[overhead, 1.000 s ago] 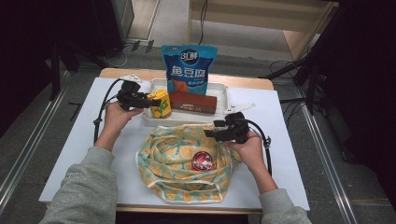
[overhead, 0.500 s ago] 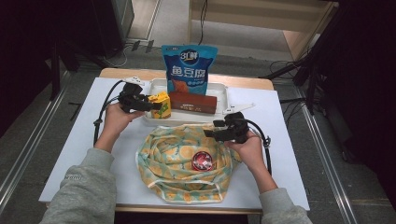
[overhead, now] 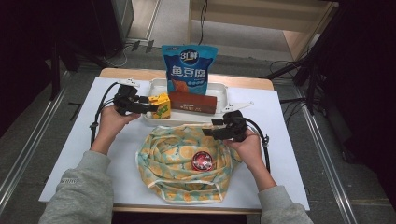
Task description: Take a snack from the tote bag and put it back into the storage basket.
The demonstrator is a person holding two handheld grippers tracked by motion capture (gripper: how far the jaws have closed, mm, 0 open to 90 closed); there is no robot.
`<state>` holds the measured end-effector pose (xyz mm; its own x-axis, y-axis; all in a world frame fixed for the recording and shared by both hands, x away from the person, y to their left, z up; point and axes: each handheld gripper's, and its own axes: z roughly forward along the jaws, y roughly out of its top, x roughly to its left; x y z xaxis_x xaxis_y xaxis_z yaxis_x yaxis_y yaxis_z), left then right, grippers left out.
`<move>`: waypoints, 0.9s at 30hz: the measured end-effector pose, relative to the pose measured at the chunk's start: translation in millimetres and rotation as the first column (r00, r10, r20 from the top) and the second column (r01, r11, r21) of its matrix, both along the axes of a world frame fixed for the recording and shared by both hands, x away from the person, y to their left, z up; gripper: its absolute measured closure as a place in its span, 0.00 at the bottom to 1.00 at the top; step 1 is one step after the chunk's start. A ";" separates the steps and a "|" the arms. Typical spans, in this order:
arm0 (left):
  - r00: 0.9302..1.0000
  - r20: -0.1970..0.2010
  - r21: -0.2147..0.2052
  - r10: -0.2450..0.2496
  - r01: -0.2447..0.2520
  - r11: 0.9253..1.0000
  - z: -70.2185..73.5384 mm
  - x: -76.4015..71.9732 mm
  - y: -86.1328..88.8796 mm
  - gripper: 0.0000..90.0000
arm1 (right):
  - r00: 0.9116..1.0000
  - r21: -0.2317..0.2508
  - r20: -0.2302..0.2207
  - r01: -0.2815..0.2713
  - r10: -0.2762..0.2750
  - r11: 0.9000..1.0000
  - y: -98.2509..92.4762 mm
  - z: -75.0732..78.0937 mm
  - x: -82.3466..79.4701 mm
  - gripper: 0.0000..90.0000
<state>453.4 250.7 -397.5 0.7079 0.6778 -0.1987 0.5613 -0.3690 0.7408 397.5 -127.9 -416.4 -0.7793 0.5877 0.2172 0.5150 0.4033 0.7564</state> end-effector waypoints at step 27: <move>1.000 -0.027 -0.017 0.008 -0.008 1.000 12.6 -34.2 4.3 0.67 | 1.000 0.008 0.001 -0.008 0.008 1.000 6.5 -0.2 6.3 0.41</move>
